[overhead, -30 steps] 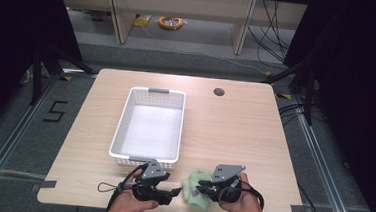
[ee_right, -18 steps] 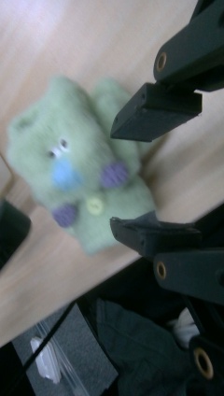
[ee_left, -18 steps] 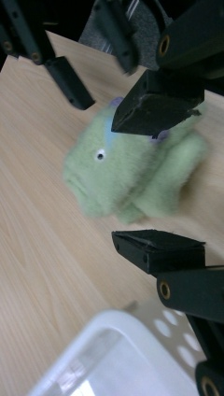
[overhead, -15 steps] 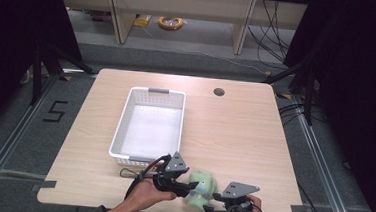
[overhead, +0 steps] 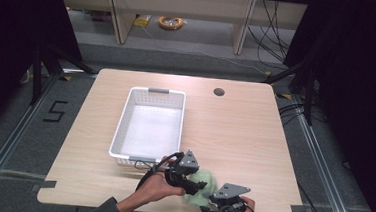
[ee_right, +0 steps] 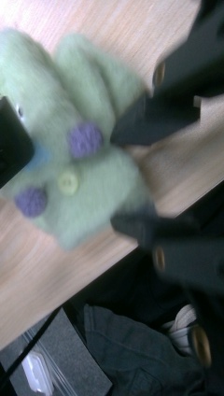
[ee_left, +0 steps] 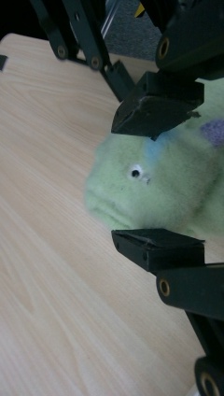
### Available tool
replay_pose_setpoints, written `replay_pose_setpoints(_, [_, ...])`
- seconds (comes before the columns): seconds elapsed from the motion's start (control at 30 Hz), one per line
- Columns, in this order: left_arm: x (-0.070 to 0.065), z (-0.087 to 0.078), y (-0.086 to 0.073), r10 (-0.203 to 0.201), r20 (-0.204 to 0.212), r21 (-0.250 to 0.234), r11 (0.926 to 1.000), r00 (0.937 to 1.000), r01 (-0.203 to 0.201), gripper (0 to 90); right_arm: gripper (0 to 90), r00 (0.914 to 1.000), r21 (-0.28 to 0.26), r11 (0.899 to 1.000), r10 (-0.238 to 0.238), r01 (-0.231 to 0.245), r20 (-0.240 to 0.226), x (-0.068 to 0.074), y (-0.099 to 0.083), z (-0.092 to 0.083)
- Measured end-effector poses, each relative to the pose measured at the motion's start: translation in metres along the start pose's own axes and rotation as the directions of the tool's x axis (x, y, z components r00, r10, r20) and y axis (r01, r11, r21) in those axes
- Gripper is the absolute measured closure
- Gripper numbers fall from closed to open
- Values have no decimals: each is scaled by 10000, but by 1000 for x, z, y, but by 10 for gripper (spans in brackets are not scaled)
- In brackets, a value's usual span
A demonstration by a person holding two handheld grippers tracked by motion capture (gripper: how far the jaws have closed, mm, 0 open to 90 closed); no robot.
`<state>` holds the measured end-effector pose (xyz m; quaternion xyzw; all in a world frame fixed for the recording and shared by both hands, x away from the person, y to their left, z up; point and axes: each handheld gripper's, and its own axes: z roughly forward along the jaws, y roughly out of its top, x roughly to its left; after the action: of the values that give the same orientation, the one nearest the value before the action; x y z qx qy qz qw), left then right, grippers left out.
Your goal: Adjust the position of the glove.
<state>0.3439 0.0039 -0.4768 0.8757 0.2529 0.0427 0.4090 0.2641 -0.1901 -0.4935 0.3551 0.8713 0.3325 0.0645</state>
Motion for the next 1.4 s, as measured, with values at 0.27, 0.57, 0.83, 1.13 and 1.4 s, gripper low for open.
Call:
replay_pose_setpoints(0.27, [8,3,-6,-53,-4,355,9994,10000,53,648,857,9987,-282,9995,-180,167,-478,-2,-2,0])
replay_pose_setpoints(0.57, [2,-3,-5,232,-306,179,9996,9993,-227,817,872,9981,-430,9988,-273,249,-552,-4,-1,-8])
replay_pose_setpoints(0.83, [-5,-29,3,16,-392,-452,9990,9992,-33,818,875,9977,-793,9953,-580,552,-337,-8,5,-26])
replay_pose_setpoints(1.13, [-26,-40,-9,-821,3,-1354,9874,9966,814,817,882,9945,-753,9927,-909,947,521,-35,17,-41])
replay_pose_setpoints(1.4, [-34,-36,-23,-1596,109,-1690,9727,9871,1591,807,882,9822,-544,9810,-1846,1863,362,-55,43,-22])
